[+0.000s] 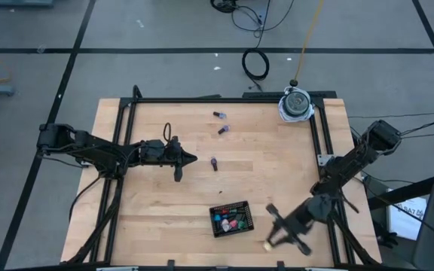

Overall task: Pick & Place Nail Polish
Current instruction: Put the yellow nail polish bottle into the black bin

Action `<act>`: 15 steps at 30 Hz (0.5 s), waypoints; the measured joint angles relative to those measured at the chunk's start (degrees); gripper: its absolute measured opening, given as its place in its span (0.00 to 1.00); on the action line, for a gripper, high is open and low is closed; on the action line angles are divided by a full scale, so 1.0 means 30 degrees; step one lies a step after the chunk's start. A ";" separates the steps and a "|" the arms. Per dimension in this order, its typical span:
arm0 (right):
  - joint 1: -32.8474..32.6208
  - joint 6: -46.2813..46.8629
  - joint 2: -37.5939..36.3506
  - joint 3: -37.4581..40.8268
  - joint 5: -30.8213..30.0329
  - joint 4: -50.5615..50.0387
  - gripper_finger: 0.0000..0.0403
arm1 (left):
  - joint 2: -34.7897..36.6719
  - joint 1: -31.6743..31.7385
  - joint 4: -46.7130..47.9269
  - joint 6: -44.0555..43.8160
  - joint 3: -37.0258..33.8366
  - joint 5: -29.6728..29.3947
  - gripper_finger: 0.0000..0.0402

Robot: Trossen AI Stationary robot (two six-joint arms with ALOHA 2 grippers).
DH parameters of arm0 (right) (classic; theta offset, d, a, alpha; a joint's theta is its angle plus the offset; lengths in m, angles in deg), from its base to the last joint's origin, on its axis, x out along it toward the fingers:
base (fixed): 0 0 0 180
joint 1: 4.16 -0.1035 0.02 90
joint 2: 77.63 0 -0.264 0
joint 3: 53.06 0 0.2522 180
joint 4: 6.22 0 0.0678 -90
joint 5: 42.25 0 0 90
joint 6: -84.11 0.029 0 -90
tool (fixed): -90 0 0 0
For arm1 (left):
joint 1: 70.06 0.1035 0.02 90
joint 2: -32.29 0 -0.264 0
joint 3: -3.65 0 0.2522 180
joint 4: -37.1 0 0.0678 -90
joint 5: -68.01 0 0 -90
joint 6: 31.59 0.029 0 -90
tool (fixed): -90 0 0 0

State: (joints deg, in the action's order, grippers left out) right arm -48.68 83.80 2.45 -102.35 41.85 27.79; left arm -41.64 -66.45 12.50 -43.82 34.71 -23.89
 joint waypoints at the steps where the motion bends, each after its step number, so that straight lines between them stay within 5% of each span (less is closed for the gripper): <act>1: 0.0257 0.0454 0.0000 0.0000 -0.0761 -0.0622 0.12 | 0.0000 0.0002 -0.0003 0.0002 0.0000 0.0001 0.05; 9: 0.2534 0.2667 -0.0004 0.0000 -0.5326 -0.3588 0.12 | 0.0000 -0.0002 -0.0007 -0.0002 0.0000 -0.0003 0.05; 15: 0.3361 -0.0302 -0.0002 -0.0007 -0.8940 -0.2334 0.12 | 0.0000 0.0002 0.0000 -0.0002 0.0000 -0.0003 0.05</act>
State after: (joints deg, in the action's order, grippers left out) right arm -38.60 82.89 2.44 -102.37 15.03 20.79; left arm -41.64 -66.44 12.50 -43.82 34.71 -23.90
